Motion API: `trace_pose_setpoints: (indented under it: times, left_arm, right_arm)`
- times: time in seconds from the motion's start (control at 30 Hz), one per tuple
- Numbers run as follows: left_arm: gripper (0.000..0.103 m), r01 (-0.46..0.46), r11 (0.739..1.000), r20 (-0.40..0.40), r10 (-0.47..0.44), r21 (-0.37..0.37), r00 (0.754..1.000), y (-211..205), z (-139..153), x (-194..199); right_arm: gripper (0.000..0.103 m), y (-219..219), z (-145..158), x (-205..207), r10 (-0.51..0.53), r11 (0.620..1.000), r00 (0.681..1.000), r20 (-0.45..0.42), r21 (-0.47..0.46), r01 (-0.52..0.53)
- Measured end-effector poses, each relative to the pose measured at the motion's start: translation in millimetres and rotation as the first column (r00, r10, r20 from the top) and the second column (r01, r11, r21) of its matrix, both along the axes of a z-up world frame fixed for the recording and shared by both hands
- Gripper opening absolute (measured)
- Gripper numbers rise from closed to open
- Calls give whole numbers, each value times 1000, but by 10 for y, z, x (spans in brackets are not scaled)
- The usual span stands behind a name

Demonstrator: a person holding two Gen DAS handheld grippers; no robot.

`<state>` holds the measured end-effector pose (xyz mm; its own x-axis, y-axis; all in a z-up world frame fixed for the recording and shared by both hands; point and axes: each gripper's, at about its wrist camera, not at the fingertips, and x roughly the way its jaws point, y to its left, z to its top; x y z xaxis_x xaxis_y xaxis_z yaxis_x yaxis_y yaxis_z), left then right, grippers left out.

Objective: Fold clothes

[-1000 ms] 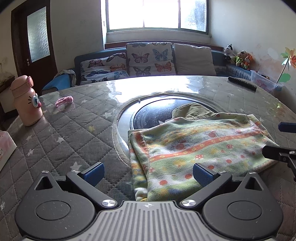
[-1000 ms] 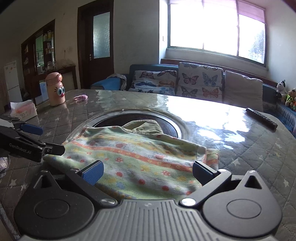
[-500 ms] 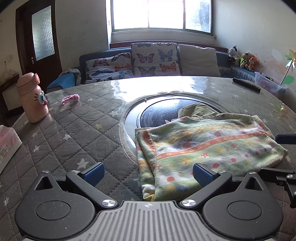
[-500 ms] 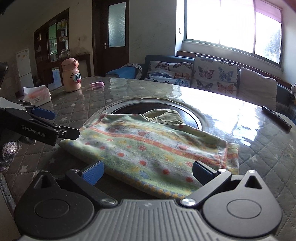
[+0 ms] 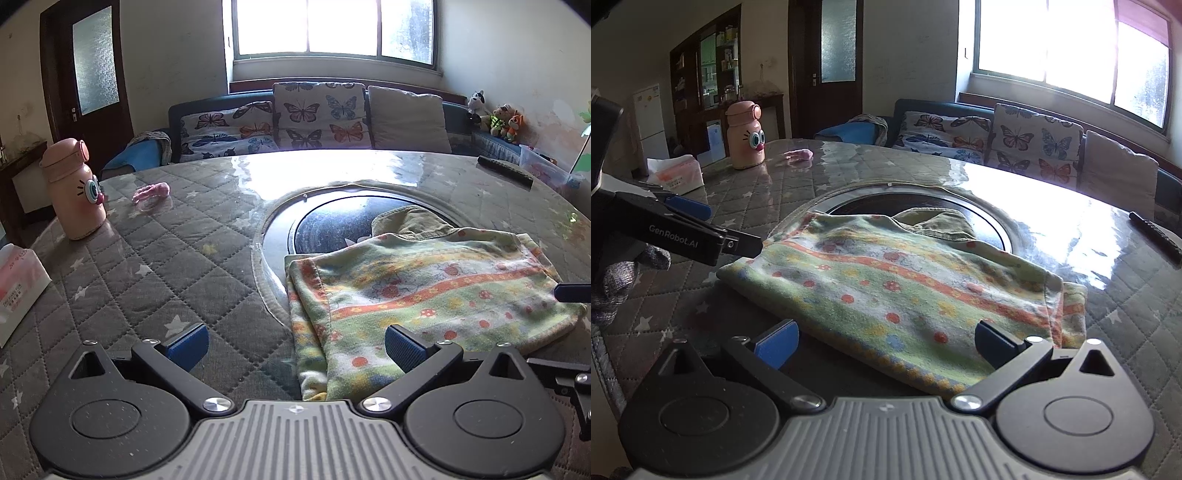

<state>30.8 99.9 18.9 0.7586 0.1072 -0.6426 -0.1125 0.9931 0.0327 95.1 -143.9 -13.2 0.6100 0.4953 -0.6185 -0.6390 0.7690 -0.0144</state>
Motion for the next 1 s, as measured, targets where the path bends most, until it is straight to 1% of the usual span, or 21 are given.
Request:
trace_pose_setpoints:
  times: [0.5,0.67,1.0]
  left_arm:
    - [103,-28,999,2,28,-15,1000,123,40,69]
    - [103,-48,999,1,48,-13,999,186,55,105]
    - [103,-95,994,-16,94,-57,995,349,70,201]
  right_arm:
    - [101,121,-5,26,46,999,999,-3,-26,-46]
    - [99,197,12,0,85,996,996,5,-38,-85]
    - [95,447,63,-51,197,978,980,29,-72,-195]
